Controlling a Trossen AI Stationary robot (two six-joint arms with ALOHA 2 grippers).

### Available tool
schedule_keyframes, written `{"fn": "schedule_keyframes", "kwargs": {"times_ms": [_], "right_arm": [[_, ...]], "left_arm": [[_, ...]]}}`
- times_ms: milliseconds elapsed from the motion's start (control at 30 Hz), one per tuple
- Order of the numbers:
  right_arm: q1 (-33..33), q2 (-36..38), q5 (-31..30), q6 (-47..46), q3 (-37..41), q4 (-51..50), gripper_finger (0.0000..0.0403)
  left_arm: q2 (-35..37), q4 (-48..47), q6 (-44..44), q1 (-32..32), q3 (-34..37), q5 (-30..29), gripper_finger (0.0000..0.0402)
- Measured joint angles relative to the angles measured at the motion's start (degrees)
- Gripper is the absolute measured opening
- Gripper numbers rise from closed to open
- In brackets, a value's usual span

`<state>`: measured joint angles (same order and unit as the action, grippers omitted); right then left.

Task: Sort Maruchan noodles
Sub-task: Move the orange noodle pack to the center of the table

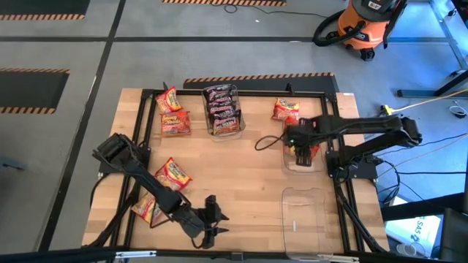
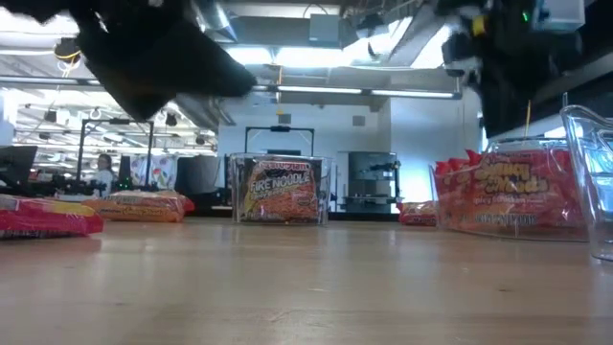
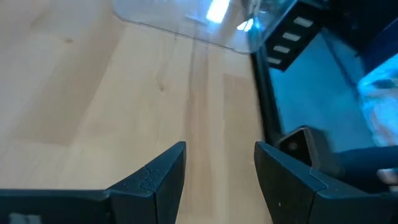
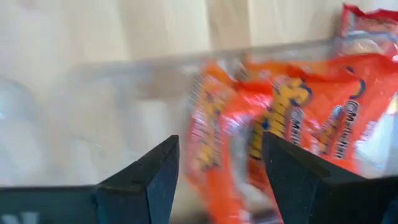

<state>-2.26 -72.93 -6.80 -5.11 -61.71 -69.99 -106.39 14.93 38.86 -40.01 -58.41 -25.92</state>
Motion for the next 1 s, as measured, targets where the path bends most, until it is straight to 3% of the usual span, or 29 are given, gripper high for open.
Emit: {"fn": "schedule_keyframes", "kwargs": {"times_ms": [100,200,433,600,767,1000], "right_arm": [[0.1,0.1,6.0,-5.7,-3.4,3.9,0.0209],[2.1,0.1,9.2,-8.6,-3.3,15.4,0.0209],[10.4,-1.7,8.1,-9.6,3.3,47.6,0.0209],[15.4,-5.3,4.2,-9.5,9.3,64.5,0.0209],[18.4,-10.5,0.3,-9.5,12.9,73.5,0.0209],[20.3,-18.8,-3.0,-5.3,13.6,82.0,0.0209]], "left_arm": [[2.8,-7.1,4.3,0.0,0.0,0.6,0.0185],[6.7,-15.0,9.1,-0.1,0.0,0.2,0.0186],[16.2,-32.3,19.0,-0.7,0.0,-3.7,0.0186],[23.0,-47.5,26.0,2.0,0.0,-8.4,0.0186],[27.6,-66.8,32.0,10.5,0.0,-9.8,0.0185],[28.4,-85.8,32.8,31.0,0.4,-7.6,0.0185]]}}
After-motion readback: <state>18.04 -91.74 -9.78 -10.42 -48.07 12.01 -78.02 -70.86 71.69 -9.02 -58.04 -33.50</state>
